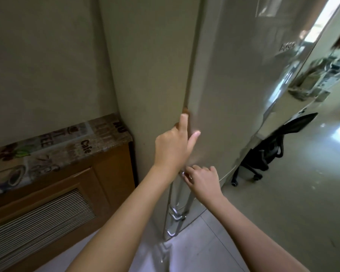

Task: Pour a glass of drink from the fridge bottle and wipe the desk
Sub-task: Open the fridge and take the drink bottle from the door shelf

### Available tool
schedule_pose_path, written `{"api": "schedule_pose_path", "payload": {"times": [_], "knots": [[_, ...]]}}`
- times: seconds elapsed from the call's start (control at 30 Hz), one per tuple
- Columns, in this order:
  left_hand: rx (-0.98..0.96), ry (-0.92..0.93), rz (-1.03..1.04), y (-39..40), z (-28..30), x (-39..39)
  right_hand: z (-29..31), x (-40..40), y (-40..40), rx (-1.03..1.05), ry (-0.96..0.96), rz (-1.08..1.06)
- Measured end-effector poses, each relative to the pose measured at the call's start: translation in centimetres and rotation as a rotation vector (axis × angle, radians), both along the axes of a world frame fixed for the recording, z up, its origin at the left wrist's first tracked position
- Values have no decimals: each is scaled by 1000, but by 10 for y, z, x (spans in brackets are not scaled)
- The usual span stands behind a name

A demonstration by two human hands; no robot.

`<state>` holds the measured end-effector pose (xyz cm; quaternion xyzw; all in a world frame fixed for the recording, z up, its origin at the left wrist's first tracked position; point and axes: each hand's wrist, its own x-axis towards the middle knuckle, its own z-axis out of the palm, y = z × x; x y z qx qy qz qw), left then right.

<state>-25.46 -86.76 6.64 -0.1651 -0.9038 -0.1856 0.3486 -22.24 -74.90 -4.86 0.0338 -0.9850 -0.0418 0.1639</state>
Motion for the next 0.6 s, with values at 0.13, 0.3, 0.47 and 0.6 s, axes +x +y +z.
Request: {"api": "schedule_pose_path", "payload": {"times": [0.13,0.3,0.47,0.6], "knots": [[-4,36,1,0,0,1,3,4,-3,18,-25,-59],[45,111,-114,7,-4,20,4,38,12,-42,-67,-86],[200,92,-396,28,-17,46,7,85,46,-190,-117,-171],[272,13,-643,51,-23,61,11,121,68,-314,-162,-265]]}}
